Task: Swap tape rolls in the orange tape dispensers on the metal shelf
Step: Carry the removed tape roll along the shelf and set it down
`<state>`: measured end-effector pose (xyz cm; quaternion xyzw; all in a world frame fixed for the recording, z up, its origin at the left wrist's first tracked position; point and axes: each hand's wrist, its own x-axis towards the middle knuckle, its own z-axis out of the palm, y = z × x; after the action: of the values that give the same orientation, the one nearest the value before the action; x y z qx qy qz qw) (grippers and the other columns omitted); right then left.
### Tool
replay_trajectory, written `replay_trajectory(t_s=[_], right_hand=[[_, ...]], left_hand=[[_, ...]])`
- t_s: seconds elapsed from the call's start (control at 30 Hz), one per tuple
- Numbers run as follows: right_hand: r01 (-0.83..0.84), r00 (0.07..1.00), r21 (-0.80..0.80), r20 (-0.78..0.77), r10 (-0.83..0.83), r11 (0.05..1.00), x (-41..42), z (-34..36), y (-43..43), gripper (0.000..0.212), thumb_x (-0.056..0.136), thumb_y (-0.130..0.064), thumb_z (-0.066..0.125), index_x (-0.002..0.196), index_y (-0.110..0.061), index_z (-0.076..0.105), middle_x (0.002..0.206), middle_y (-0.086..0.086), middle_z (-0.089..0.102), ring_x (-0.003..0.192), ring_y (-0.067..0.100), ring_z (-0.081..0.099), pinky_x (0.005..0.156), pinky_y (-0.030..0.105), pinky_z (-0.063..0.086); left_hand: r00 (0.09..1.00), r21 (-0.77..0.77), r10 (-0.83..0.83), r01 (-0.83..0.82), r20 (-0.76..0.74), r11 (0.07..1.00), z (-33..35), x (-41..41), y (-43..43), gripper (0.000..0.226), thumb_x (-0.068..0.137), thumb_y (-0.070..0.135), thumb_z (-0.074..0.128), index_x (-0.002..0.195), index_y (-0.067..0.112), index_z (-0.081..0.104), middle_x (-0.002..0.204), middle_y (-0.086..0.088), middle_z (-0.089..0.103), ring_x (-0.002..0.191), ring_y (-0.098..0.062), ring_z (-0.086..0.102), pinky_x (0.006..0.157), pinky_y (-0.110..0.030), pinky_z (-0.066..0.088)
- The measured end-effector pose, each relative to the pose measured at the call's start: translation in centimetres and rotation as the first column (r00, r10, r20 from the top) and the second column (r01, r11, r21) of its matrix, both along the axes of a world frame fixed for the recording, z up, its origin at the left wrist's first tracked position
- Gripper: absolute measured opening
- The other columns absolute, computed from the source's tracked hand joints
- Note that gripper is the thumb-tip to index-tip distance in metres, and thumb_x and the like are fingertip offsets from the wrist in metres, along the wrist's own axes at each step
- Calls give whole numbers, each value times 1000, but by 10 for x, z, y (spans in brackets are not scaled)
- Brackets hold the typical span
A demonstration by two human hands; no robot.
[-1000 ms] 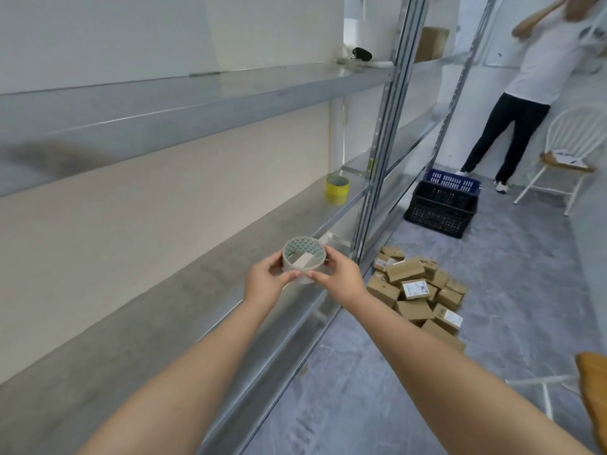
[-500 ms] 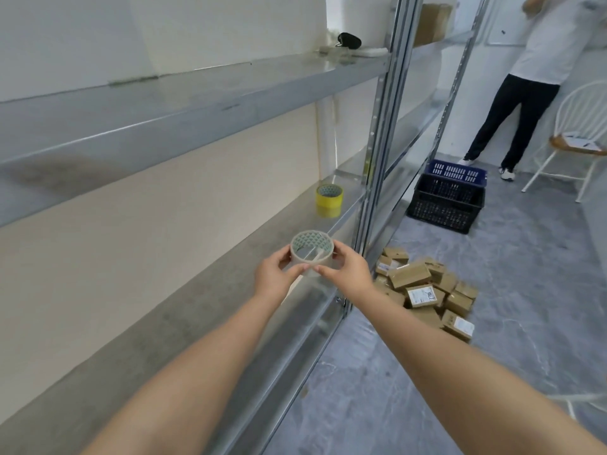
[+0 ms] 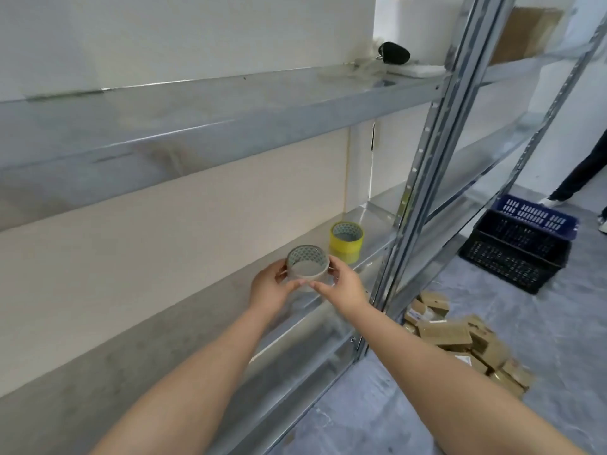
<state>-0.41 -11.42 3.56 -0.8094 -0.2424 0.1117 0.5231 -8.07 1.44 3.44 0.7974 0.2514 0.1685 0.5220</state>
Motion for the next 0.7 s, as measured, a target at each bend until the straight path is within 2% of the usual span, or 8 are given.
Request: replay_trajectory(t_s=[0.1,0.2,0.3,0.4,0.5,0.53,0.63,0.7], right_hand=[[-62,998,-48,-3,62,997,30,-5,5,62,69,-14,78,124,-10,50,123,8,61,112,20,56,100,34,45],[-131,991,-83,-35,129,988,54,-12,11,60,69,-9,77,122,-7,50,120,11,61,103,16,56,89,21,42],[-193,979,-101,-92,184,976,70,-22,17,57,70,-5,75,121,-4,49,119,14,60,104,18,56,83,15,41],[-254,959,-90,-151,239,963,81,-31,21,52,73,-2,72,119,-2,49,118,16,60,108,25,58,86,21,44],[-315,935,-77,-194,295,946,91,-37,23,49,76,0,67,121,-1,47,120,19,60,110,28,59,95,32,48],[-330,929,-72,-201,310,941,93,-38,24,48,77,0,66,122,-1,47,120,19,61,109,29,60,96,35,48],[-363,916,-73,-210,342,929,100,-41,24,46,79,-1,64,122,-4,48,118,19,63,108,29,61,97,38,49],[-389,907,-87,-210,365,917,105,-42,24,47,79,-7,65,123,-5,49,119,18,63,109,28,61,97,38,49]], left_hand=[[995,13,73,-73,-69,997,-3,22,-2,52,69,16,78,117,8,62,116,-8,68,105,-20,63,89,-25,47],[980,-27,170,-173,-102,985,-11,37,-5,46,66,14,78,109,12,61,110,-5,69,98,-20,65,83,-27,49],[966,-81,232,-242,-115,967,-19,46,-7,46,64,8,77,106,17,60,106,-6,69,96,-24,65,87,-38,53],[959,-66,243,-255,-147,965,-25,53,-7,49,65,4,74,111,18,63,108,-9,71,94,-23,66,86,-33,53],[947,11,256,-259,-194,966,-29,58,-7,49,66,7,74,111,21,64,106,-5,72,89,-19,65,71,-20,47],[941,25,266,-267,-208,963,-29,60,-7,51,65,8,75,113,21,63,107,-4,71,91,-20,65,71,-21,46],[929,33,279,-279,-245,960,-31,64,-6,56,64,9,76,117,18,60,112,-8,70,100,-26,64,87,-34,51],[924,82,274,-261,-268,962,-31,65,-6,61,61,19,80,118,19,58,116,-6,68,104,-26,63,91,-37,50]])
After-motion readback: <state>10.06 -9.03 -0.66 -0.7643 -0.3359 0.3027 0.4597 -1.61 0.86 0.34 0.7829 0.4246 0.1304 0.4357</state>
